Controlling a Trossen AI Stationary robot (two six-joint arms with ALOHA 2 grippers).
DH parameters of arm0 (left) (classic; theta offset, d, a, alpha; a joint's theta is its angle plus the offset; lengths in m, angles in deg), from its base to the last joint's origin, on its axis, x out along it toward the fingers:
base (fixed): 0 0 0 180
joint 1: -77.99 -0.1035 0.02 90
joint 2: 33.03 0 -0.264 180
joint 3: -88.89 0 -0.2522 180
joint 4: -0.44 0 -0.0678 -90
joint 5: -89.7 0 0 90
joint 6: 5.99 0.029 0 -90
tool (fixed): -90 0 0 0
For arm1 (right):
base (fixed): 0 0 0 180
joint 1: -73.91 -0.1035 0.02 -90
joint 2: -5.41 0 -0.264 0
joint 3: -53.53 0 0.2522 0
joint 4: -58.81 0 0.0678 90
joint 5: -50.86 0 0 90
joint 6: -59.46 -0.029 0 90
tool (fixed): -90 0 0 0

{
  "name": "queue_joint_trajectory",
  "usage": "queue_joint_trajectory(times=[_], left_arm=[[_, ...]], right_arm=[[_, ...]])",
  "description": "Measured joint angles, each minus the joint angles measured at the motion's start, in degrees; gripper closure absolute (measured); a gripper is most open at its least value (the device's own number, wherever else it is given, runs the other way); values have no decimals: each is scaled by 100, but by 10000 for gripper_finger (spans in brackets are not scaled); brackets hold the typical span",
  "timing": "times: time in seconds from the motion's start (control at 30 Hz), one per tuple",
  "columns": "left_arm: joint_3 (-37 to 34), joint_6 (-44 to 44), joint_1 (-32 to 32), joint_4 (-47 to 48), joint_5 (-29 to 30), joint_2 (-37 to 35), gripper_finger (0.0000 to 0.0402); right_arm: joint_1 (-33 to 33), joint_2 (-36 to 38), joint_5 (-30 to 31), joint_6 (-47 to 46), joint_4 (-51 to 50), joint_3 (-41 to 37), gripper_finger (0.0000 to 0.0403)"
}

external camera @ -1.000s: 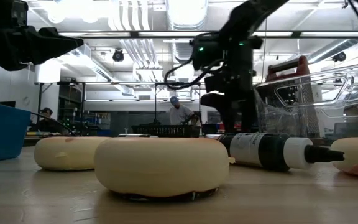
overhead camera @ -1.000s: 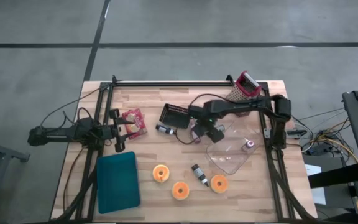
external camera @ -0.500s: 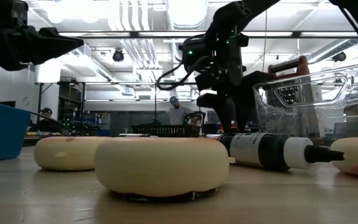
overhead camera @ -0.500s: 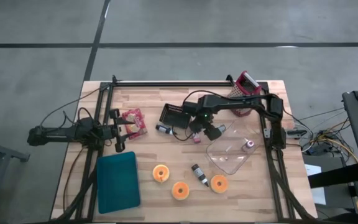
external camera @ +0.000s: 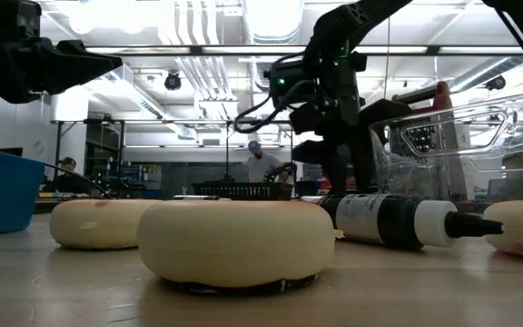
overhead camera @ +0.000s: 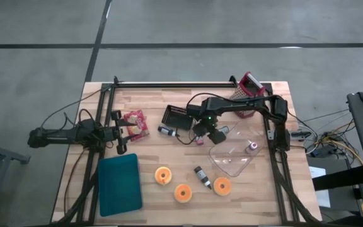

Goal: Pick & Place Food Item
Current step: Put the top right black food coloring bottle into the transparent bin

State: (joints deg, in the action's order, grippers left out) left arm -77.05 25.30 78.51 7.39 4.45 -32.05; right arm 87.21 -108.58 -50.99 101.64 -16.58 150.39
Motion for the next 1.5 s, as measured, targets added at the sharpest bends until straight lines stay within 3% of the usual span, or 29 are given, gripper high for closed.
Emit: queue_joint_trajectory(times=[1.5], left_arm=[[2,0,2,0,0,4,202]], right_arm=[[0,-205,-217,-84,578,-405,265]])
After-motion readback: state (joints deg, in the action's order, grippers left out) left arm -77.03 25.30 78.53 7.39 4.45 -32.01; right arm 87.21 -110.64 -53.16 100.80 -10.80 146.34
